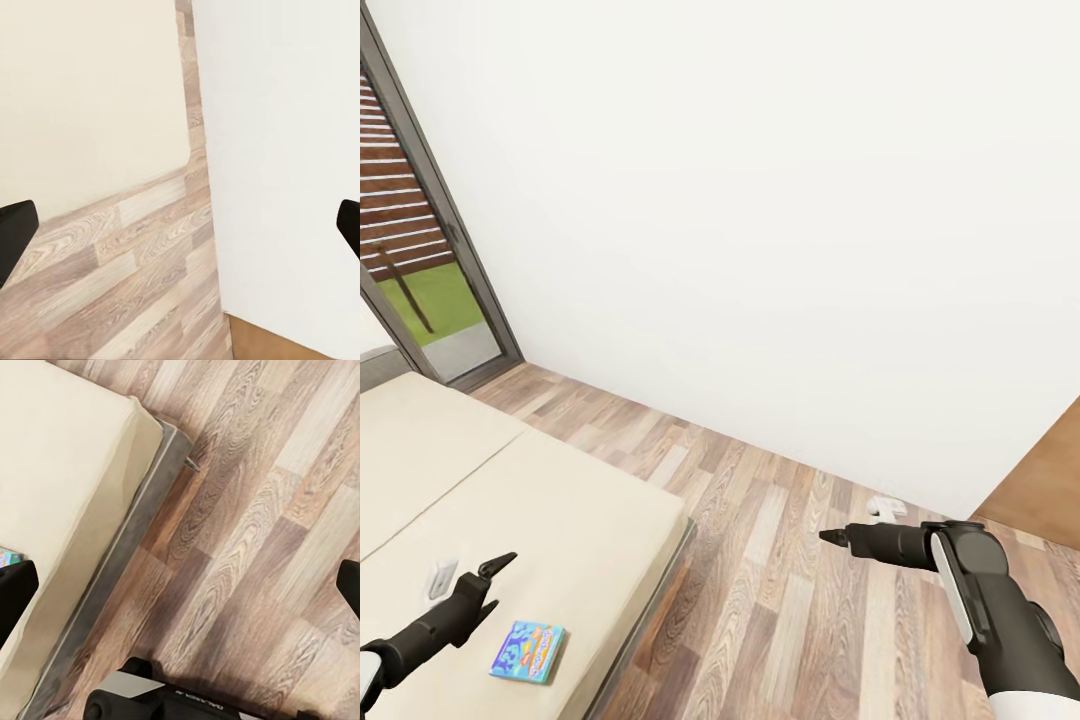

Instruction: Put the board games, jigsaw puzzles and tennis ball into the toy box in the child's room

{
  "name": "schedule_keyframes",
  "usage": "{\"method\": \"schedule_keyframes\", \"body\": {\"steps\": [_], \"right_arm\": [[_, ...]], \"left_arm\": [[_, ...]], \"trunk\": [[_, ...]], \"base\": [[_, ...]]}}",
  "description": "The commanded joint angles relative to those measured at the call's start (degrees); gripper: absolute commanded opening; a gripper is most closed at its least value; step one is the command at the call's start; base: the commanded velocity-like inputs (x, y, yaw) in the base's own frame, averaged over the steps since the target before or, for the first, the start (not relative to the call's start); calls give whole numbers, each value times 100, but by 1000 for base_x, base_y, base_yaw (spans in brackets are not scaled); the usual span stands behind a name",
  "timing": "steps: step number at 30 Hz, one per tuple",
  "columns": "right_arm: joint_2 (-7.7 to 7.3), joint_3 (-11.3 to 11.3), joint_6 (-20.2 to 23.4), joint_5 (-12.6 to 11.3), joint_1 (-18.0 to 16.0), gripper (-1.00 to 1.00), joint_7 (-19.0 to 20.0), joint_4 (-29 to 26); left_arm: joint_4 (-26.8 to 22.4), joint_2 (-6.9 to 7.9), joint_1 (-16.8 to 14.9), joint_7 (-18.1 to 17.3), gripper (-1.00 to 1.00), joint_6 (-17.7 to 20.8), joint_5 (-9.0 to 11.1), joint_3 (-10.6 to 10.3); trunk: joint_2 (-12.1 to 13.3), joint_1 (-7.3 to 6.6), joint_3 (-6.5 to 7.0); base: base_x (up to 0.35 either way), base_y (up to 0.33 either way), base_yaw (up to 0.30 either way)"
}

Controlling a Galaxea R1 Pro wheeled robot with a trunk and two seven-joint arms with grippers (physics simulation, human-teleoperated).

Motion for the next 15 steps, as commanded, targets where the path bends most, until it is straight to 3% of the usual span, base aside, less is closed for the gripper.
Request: {"method": "schedule_keyframes", "body": {"steps": [1,15], "right_arm": [[-6,-8,21,48,-5,100,53,-6],[-44,-23,21,45,-5,100,69,-71]], "left_arm": [[81,1,-52,64,100,37,-9,15],[604,0,-362,790,100,-5,-21,9]], "trunk": [[-51,25,-28],[-613,332,-280]], "base": [[0,0,0],[0,0,0]]}}
